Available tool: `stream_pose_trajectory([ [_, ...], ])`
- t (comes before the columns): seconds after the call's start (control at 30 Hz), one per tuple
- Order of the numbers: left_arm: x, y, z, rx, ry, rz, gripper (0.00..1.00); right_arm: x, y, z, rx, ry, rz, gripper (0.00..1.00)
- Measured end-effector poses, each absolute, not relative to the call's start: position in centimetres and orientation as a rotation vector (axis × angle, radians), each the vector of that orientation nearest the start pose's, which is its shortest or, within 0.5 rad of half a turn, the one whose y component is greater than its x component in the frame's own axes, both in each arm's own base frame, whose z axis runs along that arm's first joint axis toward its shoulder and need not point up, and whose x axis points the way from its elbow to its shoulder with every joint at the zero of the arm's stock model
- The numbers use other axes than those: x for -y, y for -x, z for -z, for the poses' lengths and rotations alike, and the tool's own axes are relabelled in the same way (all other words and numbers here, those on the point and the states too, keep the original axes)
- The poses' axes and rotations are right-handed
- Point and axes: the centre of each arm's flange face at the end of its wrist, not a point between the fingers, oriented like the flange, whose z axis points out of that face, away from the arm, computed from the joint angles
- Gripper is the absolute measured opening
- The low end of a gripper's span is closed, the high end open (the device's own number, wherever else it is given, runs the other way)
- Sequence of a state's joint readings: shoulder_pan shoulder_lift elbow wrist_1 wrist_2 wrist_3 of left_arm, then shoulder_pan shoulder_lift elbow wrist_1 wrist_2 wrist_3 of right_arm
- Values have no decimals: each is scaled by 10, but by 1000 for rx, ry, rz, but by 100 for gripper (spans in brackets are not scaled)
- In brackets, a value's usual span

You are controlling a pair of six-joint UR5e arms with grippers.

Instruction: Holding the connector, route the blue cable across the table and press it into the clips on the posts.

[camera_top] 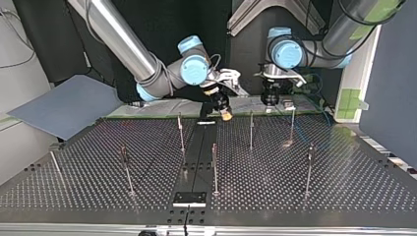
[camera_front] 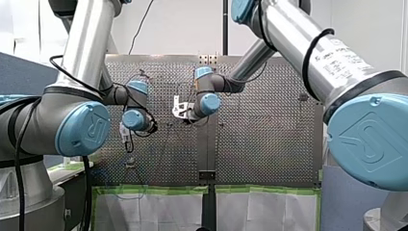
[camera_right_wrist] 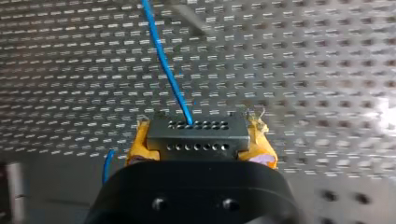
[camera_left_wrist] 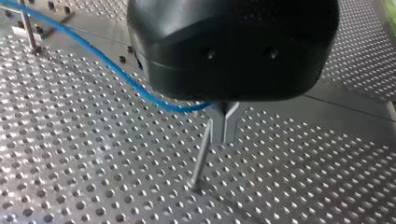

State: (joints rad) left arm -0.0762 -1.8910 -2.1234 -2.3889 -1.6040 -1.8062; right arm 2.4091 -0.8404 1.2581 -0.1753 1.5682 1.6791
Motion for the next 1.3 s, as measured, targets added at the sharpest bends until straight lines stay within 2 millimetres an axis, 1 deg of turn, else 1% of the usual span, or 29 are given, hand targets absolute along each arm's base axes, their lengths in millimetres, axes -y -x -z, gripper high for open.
stream_pose_trajectory([
  [0.07, 167, -467, -157, -1664, 151, 220, 0, 375, -617, -189, -1156, 2595, 2071, 0],
  [0.13, 168, -472, -161, -1643, 143, 232, 0, 373, -614, -182, -1161, 2605, 2050, 0],
  [0.27, 169, -478, -166, -1625, 141, 242, 0, 379, -609, -167, -1189, 2611, 2025, 0],
  [0.37, 167, -482, -163, -1634, 145, 239, 0, 384, -606, -162, -1207, 2608, 2020, 0],
  [0.43, 166, -484, -157, -1649, 145, 234, 0, 388, -604, -161, -1220, 2603, 2018, 0],
  [0.63, 164, -489, -137, -1685, 144, 214, 0, 398, -598, -161, -1246, 2592, 2025, 0],
  [0.7, 164, -491, -135, -1685, 144, 212, 0, 402, -597, -162, -1252, 2589, 2029, 0],
  [0.9, 165, -501, -140, -1666, 144, 215, 0, 413, -599, -172, -1230, 2565, 2065, 0],
  [1.07, 164, -506, -144, -1655, 144, 216, 0, 418, -603, -181, -1217, 2546, 2097, 0],
  [1.3, 162, -507, -144, -1668, 141, 211, 0, 421, -603, -184, -1205, 2539, 2107, 0],
])
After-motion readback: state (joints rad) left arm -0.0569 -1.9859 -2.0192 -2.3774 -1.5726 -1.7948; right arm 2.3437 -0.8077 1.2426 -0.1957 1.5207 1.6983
